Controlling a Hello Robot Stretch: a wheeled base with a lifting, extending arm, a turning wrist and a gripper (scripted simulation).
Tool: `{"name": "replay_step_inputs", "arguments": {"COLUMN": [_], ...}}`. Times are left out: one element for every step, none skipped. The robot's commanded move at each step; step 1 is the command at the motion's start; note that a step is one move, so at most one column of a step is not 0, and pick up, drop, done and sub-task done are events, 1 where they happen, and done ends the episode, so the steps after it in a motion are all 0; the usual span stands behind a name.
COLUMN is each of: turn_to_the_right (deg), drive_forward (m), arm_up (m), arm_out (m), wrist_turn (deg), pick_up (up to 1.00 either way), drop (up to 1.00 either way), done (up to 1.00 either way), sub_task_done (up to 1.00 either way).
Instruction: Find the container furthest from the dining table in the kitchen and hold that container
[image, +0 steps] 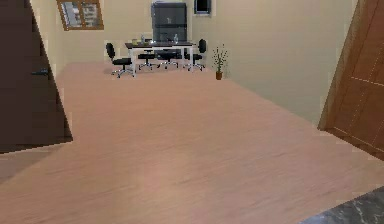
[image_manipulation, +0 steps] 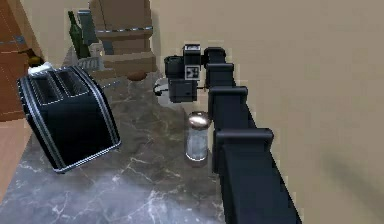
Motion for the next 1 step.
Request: {"name": "replay_step_inputs", "arguments": {"turn_to_the_right": [0.0], "drive_forward": [0.00], "arm_up": [0.00], "arm_out": [0.00], "wrist_turn": [0.0], "pick_up": [0.00], "drop": [0.00], "done": [1.00], "sub_task_done": [0.00]}}
